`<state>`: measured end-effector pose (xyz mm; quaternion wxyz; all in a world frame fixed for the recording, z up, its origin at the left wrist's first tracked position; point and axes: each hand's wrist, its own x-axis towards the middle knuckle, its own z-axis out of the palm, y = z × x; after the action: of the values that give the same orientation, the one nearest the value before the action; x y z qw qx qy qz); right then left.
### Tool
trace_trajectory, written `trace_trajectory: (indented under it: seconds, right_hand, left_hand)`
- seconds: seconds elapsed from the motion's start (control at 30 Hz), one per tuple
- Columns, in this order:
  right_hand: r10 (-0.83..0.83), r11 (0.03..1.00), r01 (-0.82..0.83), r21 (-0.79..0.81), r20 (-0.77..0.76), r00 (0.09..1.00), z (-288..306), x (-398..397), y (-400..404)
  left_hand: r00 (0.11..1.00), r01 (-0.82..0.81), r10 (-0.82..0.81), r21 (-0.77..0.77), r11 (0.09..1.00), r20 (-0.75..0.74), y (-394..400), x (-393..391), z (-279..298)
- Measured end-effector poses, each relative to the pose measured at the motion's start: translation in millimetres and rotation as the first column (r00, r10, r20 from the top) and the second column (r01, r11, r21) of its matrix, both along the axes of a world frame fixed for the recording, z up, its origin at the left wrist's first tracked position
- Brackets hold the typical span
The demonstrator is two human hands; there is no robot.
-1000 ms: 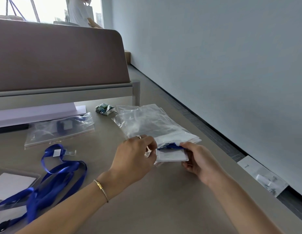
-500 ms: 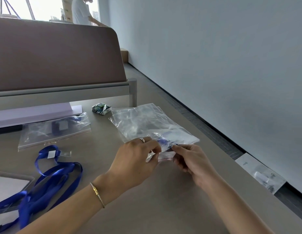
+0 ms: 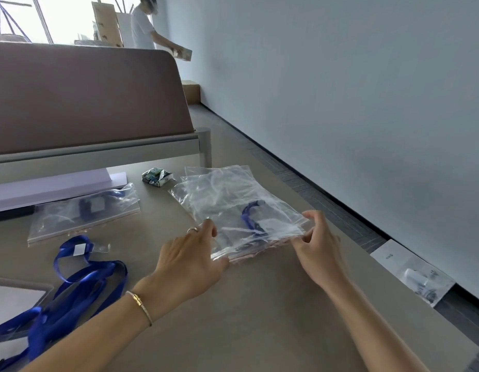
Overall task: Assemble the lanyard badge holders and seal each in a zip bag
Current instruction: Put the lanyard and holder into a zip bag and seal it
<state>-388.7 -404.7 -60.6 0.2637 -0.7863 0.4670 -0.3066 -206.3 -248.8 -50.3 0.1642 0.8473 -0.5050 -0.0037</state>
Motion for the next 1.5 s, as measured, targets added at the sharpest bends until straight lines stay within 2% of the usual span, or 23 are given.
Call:
trace_trajectory:
  seconds: [0.1, 0.17, 0.27, 0.33, 0.37, 0.47, 0.5, 0.57, 0.73, 0.87, 1.0, 1.13, 1.3, 1.5]
  right_hand:
    - [0.075, 0.997, -0.075, -0.007, -0.008, 0.997, -4, 2, -2]
    - [0.13, 0.989, -0.135, 0.058, 0.082, 0.988, -7, 5, -3]
    - [0.169, 0.96, -0.215, 0.176, 0.246, 0.954, -6, 8, 1]
    - [0.172, 0.942, -0.253, 0.221, 0.332, 0.928, -1, 8, 6]
    - [0.168, 0.931, -0.27, 0.244, 0.371, 0.913, 2, 7, 8]
    - [0.141, 0.885, -0.329, 0.329, 0.484, 0.863, 11, 9, 13]
    - [0.134, 0.873, -0.343, 0.346, 0.506, 0.852, 15, 11, 14]
    - [0.133, 0.869, -0.358, 0.341, 0.535, 0.834, 26, 16, 15]
    - [0.176, 0.899, -0.363, 0.246, 0.555, 0.813, 62, 27, 19]
    - [0.202, 0.916, -0.367, 0.163, 0.603, 0.772, 94, 35, 27]
    - [0.209, 0.928, -0.357, 0.107, 0.643, 0.737, 122, 39, 37]
    - [0.235, 0.942, -0.334, 0.021, 0.668, 0.706, 147, 38, 58]
    - [0.291, 0.938, -0.34, -0.065, 0.679, 0.674, 165, 35, 86]
    - [0.318, 0.947, -0.253, -0.198, 0.68, 0.66, 183, 38, 104]
  left_hand:
    - [0.994, -0.068, 0.073, 0.063, 0.996, -0.08, 2, 12, 0]
    - [0.976, -0.114, 0.114, 0.012, 0.993, -0.184, 6, 18, 0]
    - [0.964, -0.158, 0.14, -0.064, 0.985, -0.226, 10, 19, -3]
    - [0.926, -0.211, 0.15, -0.145, 0.967, -0.345, 12, 23, -4]
    - [0.873, -0.252, 0.139, -0.187, 0.95, -0.467, 13, 25, -3]
    - [0.613, -0.396, 0.051, -0.251, 0.883, -0.788, 16, 30, 7]
    - [0.542, -0.437, 0.039, -0.242, 0.866, -0.839, 18, 31, 12]
    - [0.482, -0.481, 0.026, -0.239, 0.843, -0.876, 21, 32, 21]
    - [0.503, -0.531, -0.017, -0.324, 0.783, -0.864, 25, 35, 52]
    - [0.46, -0.584, -0.163, -0.435, 0.685, -0.873, 30, 35, 85]
    - [0.458, -0.595, -0.289, -0.532, 0.603, -0.841, 41, 36, 120]
    - [0.511, -0.56, -0.357, -0.618, 0.551, -0.782, 60, 33, 148]
    - [0.61, -0.523, -0.362, -0.701, 0.485, -0.705, 92, 21, 170]
    - [0.648, -0.479, -0.409, -0.761, 0.436, -0.642, 120, 14, 191]
